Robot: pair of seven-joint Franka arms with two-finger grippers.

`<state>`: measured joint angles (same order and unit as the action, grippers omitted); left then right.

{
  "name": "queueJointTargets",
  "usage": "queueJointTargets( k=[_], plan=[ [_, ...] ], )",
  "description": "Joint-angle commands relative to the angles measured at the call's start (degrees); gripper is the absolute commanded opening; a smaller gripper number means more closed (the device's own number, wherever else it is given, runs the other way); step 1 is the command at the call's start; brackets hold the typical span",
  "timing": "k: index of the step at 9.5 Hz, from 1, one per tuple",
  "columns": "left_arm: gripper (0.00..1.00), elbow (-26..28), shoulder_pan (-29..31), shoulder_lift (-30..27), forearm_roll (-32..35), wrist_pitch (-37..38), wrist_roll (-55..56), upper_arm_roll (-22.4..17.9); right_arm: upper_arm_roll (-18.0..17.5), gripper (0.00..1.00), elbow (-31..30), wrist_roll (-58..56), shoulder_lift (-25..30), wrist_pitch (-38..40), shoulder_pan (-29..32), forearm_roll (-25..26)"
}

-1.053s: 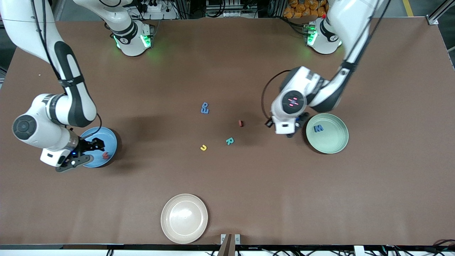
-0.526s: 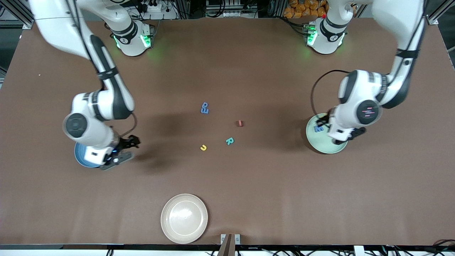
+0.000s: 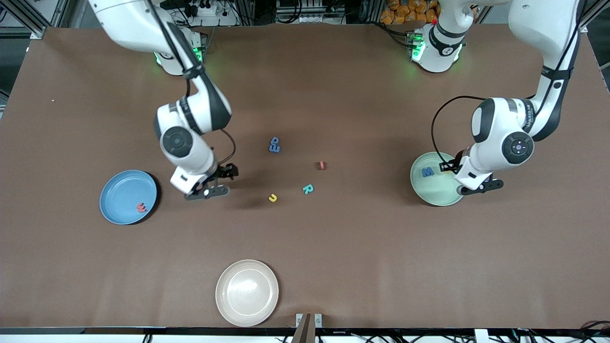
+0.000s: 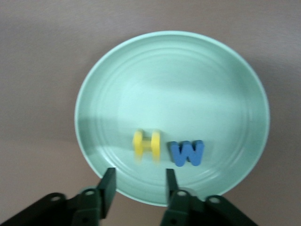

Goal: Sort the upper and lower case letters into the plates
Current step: 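Grasp the pink O with the left gripper while the right gripper approaches n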

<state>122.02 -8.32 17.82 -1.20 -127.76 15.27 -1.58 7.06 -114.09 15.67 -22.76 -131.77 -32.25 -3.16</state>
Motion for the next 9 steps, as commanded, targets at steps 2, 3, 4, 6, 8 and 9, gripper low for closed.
queueJointTargets(
  k=[2,3,4,6,8,9],
  plan=[
    [1.0,-3.96,-4.85,1.06,-9.39,-1.52,3.85,4.2,0.32,1.0,2.6,1.4,-0.59,-0.59,-2.2,0.34],
    [1.0,-5.72,-6.43,1.77,-9.69,-3.27,8.85,7.01,0.32,1.0,7.25,-4.71,-3.67,-0.59,-2.47,0.35],
    [1.0,-7.39,-6.88,3.08,-9.7,-6.59,11.24,10.25,0.24,1.0,10.52,-11.39,-5.87,-0.94,-1.86,0.08],
    [1.0,-15.28,-11.76,9.83,-8.3,-9.52,15.1,14.32,0.15,1.0,12.74,-21.08,-8.61,-3.21,-1.76,-0.44],
    [1.0,-24.68,-17.67,17.38,-0.86,-9.52,25.63,14.42,-1.77,1.0,17.73,-23.58,-13.42,-3.58,-1.94,-0.53],
    [1.0,-27.33,-20.48,20.81,3.62,-9.52,28.29,14.42,-3.27,1.0,21.07,-23.5,-16.41,-3.49,-1.59,-0.62]
  ],
)
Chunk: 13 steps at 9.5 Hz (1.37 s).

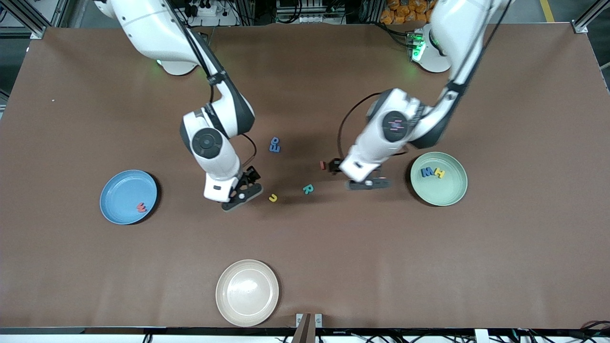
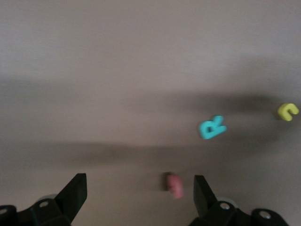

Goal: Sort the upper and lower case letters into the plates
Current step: 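Grasp the pink O with the left gripper while the right gripper approaches n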

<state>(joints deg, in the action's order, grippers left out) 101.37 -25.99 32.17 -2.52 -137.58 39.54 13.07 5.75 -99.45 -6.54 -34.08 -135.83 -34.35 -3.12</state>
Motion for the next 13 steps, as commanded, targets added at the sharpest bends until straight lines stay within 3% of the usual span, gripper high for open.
queueJointTargets(
  k=[1,3,8,13],
  plan=[
    [1.0,-7.15,-3.71,8.07,8.11,0.3,6.92,-0.24,-2.14,1.0,7.77,-1.63,-6.42,0.65,0.77,-1.88],
    [1.0,-5.06,-4.77,8.96,14.8,0.12,13.42,-0.07,-2.15,1.0,7.78,-4.26,-6.09,2.22,3.84,-2.42],
    [0.81,-3.99,-5.48,10.19,14.83,0.21,27.67,1.95,-2.23,1.0,7.87,-4.1,-4.77,8.29,7.02,-2.51],
    [0.76,-4.16,-6.09,10.63,16.13,0.56,29.37,3.89,-2.23,1.0,8.66,-4.01,-4.67,8.48,7.63,-2.6]
  ],
)
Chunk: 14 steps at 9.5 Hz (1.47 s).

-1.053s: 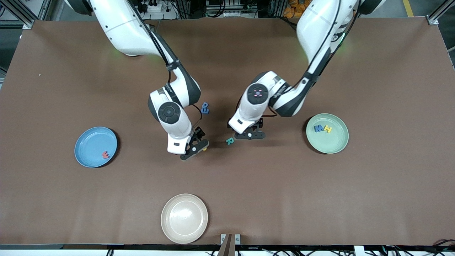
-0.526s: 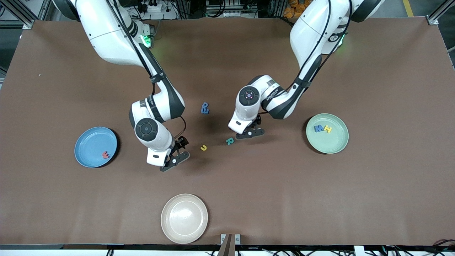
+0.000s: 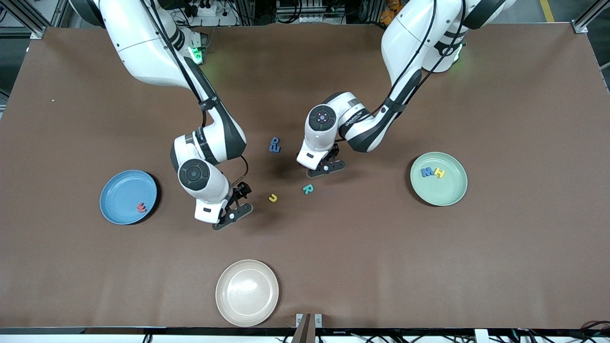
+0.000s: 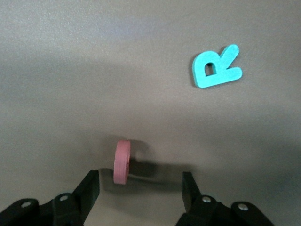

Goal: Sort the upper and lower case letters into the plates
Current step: 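Grasp the pink O with the left gripper while the right gripper approaches n, then carry the pink O to the green plate with the left gripper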

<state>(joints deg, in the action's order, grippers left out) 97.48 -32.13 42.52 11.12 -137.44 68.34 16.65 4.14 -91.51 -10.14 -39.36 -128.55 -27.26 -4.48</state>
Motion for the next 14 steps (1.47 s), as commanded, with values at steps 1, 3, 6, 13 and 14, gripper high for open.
queueJointTargets(
  k=[1,3,6,13,14],
  plan=[
    [0.7,-0.27,0.31,0.28,3.12,0.42,0.39,0.32,-0.54,1.0,1.5,-0.67,0.43,1.11,0.28,-1.06],
    [0.55,-0.44,0.49,0.28,3.12,0.42,0.39,0.32,-0.54,1.0,2.39,-0.59,-0.01,0.76,0.01,-1.06],
    [0.1,-0.53,0.58,0.19,3.21,0.42,0.56,0.32,-0.54,1.0,2.48,-0.5,-0.19,0.58,-0.07,-0.97],
    [0.0,-0.53,6.0,-5.76,2.17,9.7,-12.81,0.32,-0.62,1.0,4.4,-0.24,-1.5,0.49,-1.47,-0.97],
    [0.0,0.16,9.51,-7.52,1.72,11.39,-17.84,0.32,-0.62,1.0,5.63,-0.32,-2.29,0.49,-2.26,-0.97]
  ],
)
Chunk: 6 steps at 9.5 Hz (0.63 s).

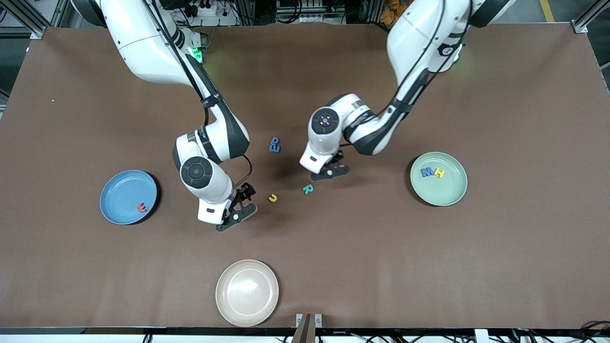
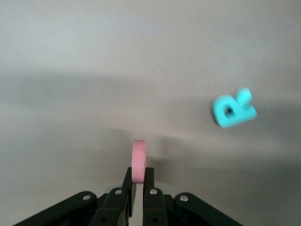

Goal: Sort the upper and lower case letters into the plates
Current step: 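Carry the pink O to the green plate with the left gripper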

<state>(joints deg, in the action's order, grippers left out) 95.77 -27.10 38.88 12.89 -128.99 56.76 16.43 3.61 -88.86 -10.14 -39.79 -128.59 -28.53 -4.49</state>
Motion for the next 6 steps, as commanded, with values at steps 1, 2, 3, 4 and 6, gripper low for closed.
queueJointTargets(
  k=[1,2,3,4,6],
  plan=[
    [0.0,4.31,8.43,-5.99,-0.14,3.3,-11.62,0.62,-0.09,1.0,3.68,-0.41,-2.83,0.53,-2.39,-0.88],
    [0.0,6.94,12.21,-8.36,-0.49,3.31,-17.07,0.62,-0.09,1.0,4.56,-0.76,-3.97,0.53,-3.53,-0.79],
    [0.0,11.32,16.34,-11.51,-1.71,3.22,-24.0,0.62,-0.01,1.0,5.35,-1.11,-5.03,0.62,-4.85,-0.53],
    [0.0,16.85,20.38,-15.2,-1.81,2.26,-31.29,0.53,-0.09,1.0,5.45,-2.68,-5.91,0.53,-5.56,-0.44],
    [0.0,28.62,26.37,-22.93,-1.81,-1.51,-38.8,0.53,-0.09,1.0,7.37,-3.66,-8.27,0.53,-6.97,-0.44]
  ],
)
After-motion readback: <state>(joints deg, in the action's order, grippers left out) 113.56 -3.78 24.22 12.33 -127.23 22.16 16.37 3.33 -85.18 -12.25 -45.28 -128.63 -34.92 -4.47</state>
